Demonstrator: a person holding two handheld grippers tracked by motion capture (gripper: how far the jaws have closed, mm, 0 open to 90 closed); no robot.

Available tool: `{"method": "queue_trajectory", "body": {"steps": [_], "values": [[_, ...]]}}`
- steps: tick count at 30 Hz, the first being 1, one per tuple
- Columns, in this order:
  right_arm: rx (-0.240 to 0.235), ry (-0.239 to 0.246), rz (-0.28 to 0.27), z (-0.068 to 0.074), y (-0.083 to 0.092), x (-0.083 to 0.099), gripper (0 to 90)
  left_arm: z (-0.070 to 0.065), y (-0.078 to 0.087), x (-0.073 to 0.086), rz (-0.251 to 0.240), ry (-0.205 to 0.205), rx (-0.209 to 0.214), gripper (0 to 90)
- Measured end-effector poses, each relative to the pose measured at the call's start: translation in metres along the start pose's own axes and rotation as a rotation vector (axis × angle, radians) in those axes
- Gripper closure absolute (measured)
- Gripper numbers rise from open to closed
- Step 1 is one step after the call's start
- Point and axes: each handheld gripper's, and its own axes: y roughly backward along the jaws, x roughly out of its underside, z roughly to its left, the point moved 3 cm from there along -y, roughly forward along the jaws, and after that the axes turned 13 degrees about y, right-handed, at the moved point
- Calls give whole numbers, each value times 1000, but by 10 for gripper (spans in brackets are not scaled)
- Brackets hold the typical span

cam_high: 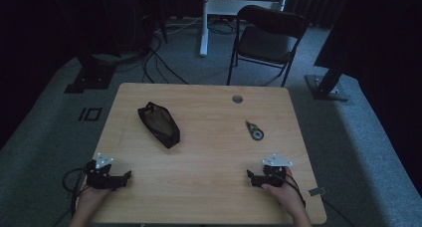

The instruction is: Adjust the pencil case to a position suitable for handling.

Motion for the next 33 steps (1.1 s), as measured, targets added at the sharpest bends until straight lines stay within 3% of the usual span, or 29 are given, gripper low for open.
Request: {"method": "queue_trajectory", "body": {"steps": [10,20,33], "values": [[-44,36,-61,19,-10,-23,129,0,0,0,0,0,0,1],[-100,86,-81,41,-28,-45,130,0,0,0,0,0,0,1],[-158,100,-111,64,-50,-69,137,0,0,0,1,0,0,1]]}}
